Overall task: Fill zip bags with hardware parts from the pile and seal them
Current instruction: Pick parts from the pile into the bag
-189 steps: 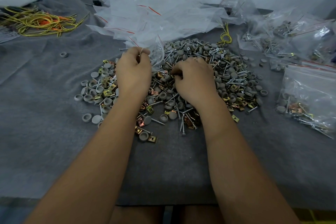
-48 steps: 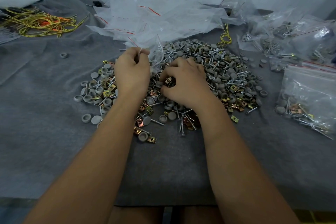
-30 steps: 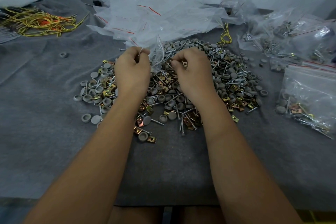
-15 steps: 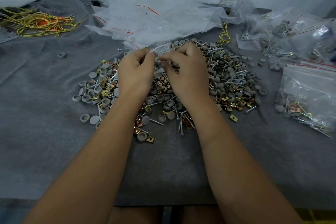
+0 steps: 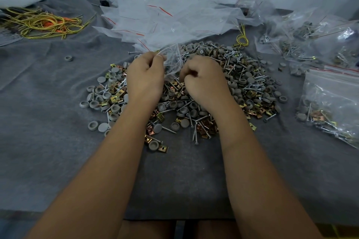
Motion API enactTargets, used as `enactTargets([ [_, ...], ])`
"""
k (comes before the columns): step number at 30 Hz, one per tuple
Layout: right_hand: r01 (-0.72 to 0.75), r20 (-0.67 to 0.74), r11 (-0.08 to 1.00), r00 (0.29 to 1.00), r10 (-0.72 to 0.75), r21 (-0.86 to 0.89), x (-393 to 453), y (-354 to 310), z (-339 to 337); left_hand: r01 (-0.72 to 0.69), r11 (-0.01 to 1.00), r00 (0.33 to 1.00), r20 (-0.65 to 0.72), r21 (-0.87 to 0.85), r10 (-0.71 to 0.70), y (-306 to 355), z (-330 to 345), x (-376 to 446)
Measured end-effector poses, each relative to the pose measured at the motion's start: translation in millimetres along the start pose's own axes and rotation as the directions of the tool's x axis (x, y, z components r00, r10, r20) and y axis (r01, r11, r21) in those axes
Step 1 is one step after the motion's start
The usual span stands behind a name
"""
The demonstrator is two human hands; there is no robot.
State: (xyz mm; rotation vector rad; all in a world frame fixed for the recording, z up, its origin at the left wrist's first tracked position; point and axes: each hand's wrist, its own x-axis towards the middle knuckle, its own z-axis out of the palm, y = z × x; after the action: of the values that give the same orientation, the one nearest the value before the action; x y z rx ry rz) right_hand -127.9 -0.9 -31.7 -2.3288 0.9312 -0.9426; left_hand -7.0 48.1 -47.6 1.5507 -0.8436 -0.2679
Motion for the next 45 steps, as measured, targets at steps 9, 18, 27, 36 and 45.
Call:
enactTargets([
  [9,0.126,0.365,0.926,0.931,0.013,-0.355,-2.2,6.3,4.4,0.007,1.000,1.000,-0.004,0.017,-0.007,-0.3,-0.1,-0.3],
  [18,0.137,0.299,0.933,0.954,-0.033,-0.333,-1.3,9.8,8.7,0.006,1.000,1.000,-0.002,0.013,-0.006,-2.4,0.5,1.5],
  [27,0.089,0.164,0.974,0.985,-0.055,-0.210,1.0,7.4,8.5,0.007,1.000,1.000,0.002,0.019,-0.007,-3.4,0.9,3.0],
  [36,-0.011,-0.088,1.000,0.996,0.010,-0.014,5.5,7.3,6.5,-0.003,1.000,1.000,-0.006,0.027,0.003,-3.8,1.3,2.1],
  [45,0.082,-0.331,0.991,0.937,-0.113,-0.108,4.2,9.3,8.1,-0.100,0.990,0.989,0.121,0.103,0.087,-1.8,3.7,-1.9],
])
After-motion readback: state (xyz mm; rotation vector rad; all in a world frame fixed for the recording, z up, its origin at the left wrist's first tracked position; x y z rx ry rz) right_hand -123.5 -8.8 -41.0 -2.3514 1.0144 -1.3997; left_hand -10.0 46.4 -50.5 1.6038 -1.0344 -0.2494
